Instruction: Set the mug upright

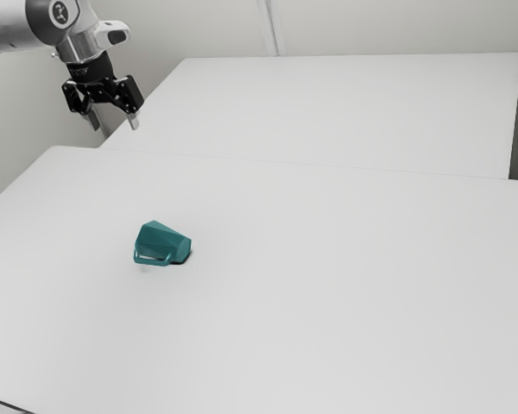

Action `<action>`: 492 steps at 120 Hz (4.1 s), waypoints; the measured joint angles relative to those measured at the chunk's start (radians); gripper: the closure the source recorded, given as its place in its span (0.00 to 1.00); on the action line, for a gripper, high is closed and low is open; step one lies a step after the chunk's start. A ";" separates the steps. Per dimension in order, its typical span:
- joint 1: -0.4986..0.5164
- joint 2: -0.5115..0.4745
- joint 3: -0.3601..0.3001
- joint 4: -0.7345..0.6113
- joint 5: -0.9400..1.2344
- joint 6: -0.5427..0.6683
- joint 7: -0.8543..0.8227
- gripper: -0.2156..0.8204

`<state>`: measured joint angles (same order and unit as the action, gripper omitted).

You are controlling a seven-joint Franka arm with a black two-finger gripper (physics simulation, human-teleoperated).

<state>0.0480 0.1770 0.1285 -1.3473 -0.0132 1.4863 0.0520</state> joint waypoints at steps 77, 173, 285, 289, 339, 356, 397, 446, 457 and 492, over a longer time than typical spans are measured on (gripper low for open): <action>0.180 0.282 0.253 -0.229 -0.691 0.073 0.330 0.21; 0.110 0.313 0.232 -0.452 -0.950 0.214 0.930 0.22; 0.060 0.239 0.238 -0.459 -0.964 0.214 1.045 0.94; 0.050 0.231 0.238 -0.454 -0.952 0.213 1.042 0.94; -0.059 0.238 0.199 -0.211 -0.329 0.361 0.867 0.94; -0.065 0.241 0.188 -0.218 -0.107 0.434 0.739 0.94; -0.066 0.269 0.186 -0.296 0.002 0.614 0.474 0.95; -0.066 0.275 0.183 -0.366 -0.102 0.747 0.293 0.94; -0.066 0.275 0.183 -0.381 -0.117 0.763 0.267 0.94; -0.066 0.280 0.183 -0.392 -0.121 0.778 0.209 0.62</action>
<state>-0.0185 0.4566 0.3113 -1.7388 -0.1341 2.2639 0.2615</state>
